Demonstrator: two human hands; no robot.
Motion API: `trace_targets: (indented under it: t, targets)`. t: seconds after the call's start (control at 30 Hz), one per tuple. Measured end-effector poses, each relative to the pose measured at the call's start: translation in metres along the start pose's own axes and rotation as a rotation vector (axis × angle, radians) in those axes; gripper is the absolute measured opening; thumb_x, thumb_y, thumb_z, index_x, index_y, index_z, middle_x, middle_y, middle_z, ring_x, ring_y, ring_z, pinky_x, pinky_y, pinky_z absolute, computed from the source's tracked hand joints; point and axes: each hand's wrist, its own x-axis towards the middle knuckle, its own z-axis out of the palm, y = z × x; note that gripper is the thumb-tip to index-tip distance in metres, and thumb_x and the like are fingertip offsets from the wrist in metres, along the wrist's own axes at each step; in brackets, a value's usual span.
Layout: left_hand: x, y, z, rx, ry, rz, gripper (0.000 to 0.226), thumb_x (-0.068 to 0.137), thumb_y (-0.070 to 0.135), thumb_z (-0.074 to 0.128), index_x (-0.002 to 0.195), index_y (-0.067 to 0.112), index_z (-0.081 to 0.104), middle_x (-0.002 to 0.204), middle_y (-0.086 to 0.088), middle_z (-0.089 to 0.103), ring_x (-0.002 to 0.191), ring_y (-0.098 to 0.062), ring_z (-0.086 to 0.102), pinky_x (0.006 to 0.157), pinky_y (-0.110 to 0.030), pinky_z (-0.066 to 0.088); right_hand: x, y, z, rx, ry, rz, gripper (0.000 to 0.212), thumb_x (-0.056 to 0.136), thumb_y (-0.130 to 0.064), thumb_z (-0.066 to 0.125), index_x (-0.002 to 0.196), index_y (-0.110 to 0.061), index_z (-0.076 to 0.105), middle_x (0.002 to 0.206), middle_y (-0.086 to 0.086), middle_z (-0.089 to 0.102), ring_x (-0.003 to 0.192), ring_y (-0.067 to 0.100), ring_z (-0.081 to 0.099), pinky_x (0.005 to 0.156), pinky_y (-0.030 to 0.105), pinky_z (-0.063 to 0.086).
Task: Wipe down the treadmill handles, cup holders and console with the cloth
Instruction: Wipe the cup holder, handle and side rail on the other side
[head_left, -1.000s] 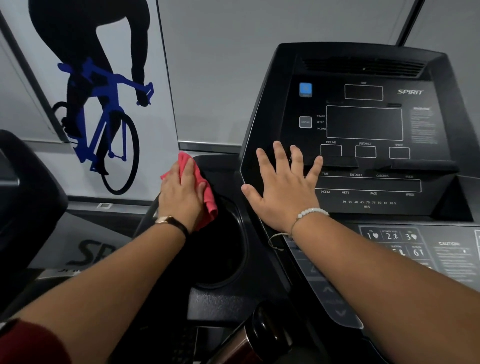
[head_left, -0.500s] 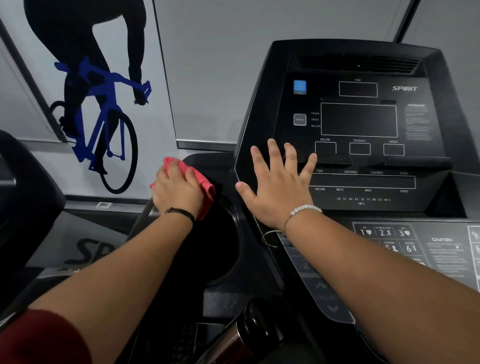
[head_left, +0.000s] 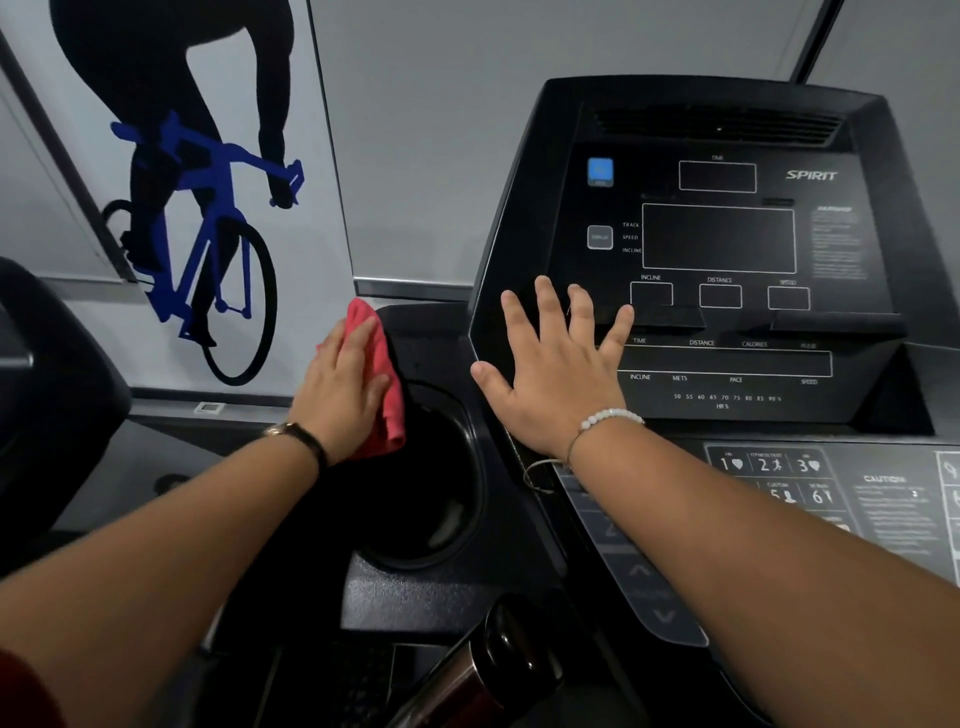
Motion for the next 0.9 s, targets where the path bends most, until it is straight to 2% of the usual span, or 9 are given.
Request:
trace_targets:
  t: [0.13,0.27,0.33,0.43,0.57,0.63,0.77,0.83,0.9]
  targets:
    - [0.006,-0.035,-0.023,-0.130,-0.236,0.024,0.063,0.093,0.030,0.045,0.149,0.013,0.020,0.152,-0.012,0.025,0.139,-0.025,0.027,0.110,-0.025,0.017,0.000,0.000,0.000,-0.006,-0.004,0.004,0.074,0.089,-0.064,0.024,0.150,-0.026,0.008,0.159,0.006,0.002,0.144,0.034,-0.003,0.107,0.068,-0.009]
    - [0.044,-0.018,-0.014,-0.295,-0.132,-0.436,0.038,0.098,0.012,0.037,0.134,0.004,0.046,0.135,-0.019,0.048,0.123,-0.034,0.046,0.103,-0.033,0.034,0.000,-0.001,0.000,-0.008,-0.004,0.007,0.075,0.088,-0.064,0.025,0.150,-0.026,0.008,0.158,0.007,0.002,0.144,0.035,-0.002,0.107,0.068,-0.008]
    - [0.056,0.005,-0.007,-0.211,-0.030,-0.518,0.035,0.094,0.011,0.037,0.124,0.002,0.052,0.127,-0.020,0.052,0.117,-0.036,0.050,0.099,-0.036,0.037,0.000,-0.001,0.000,-0.010,-0.005,0.007,0.074,0.088,-0.064,0.025,0.150,-0.026,0.008,0.158,0.007,0.002,0.144,0.035,-0.002,0.107,0.068,-0.008]
    - [0.036,0.031,0.004,-0.060,0.142,-0.175,0.042,0.087,0.016,0.035,0.123,0.011,0.055,0.134,-0.018,0.048,0.118,-0.034,0.048,0.102,-0.040,0.035,0.000,-0.001,-0.001,-0.004,-0.010,0.008,0.074,0.089,-0.063,0.025,0.150,-0.027,0.007,0.158,0.006,0.001,0.144,0.034,-0.004,0.107,0.068,-0.009]
    - [0.021,0.011,0.007,0.168,0.050,0.369,0.067,0.071,0.025,0.030,0.133,0.010,0.050,0.143,-0.014,0.042,0.128,-0.034,0.042,0.110,-0.040,0.023,0.000,-0.001,-0.001,-0.002,-0.010,0.009,0.073,0.089,-0.063,0.025,0.150,-0.027,0.008,0.158,0.006,0.000,0.143,0.034,-0.004,0.107,0.067,-0.010]
    - [0.033,0.009,-0.001,0.121,0.027,0.317,0.064,0.073,0.027,0.030,0.132,0.015,0.051,0.142,-0.009,0.044,0.123,-0.030,0.045,0.105,-0.035,0.032,0.000,-0.001,0.000,0.001,-0.010,0.011,0.073,0.089,-0.063,0.025,0.150,-0.027,0.008,0.158,0.006,0.001,0.143,0.034,-0.004,0.107,0.067,-0.010]
    - [0.063,0.053,0.002,0.053,0.086,-0.181,0.038,0.088,0.022,0.039,0.121,0.017,0.058,0.125,-0.015,0.051,0.106,-0.037,0.053,0.089,-0.040,0.041,0.000,-0.001,-0.001,-0.002,-0.008,0.013,0.074,0.088,-0.063,0.025,0.150,-0.027,0.007,0.158,0.006,0.000,0.144,0.034,-0.004,0.107,0.068,-0.009]
    - [0.058,0.069,0.010,0.138,0.142,-0.163,0.036,0.086,0.018,0.045,0.118,0.011,0.058,0.123,-0.019,0.053,0.106,-0.037,0.052,0.094,-0.042,0.037,0.000,-0.001,-0.002,0.001,-0.008,0.012,0.074,0.088,-0.064,0.025,0.150,-0.027,0.006,0.158,0.006,-0.001,0.144,0.034,-0.005,0.108,0.067,-0.009]
    - [0.043,0.063,0.021,0.225,0.146,0.078,0.047,0.079,0.019,0.048,0.125,0.010,0.055,0.131,-0.017,0.051,0.116,-0.035,0.048,0.106,-0.047,0.030,-0.001,-0.001,-0.002,0.005,-0.015,0.012,0.075,0.088,-0.064,0.024,0.150,-0.027,0.005,0.158,0.005,-0.002,0.143,0.033,-0.006,0.107,0.067,-0.010]
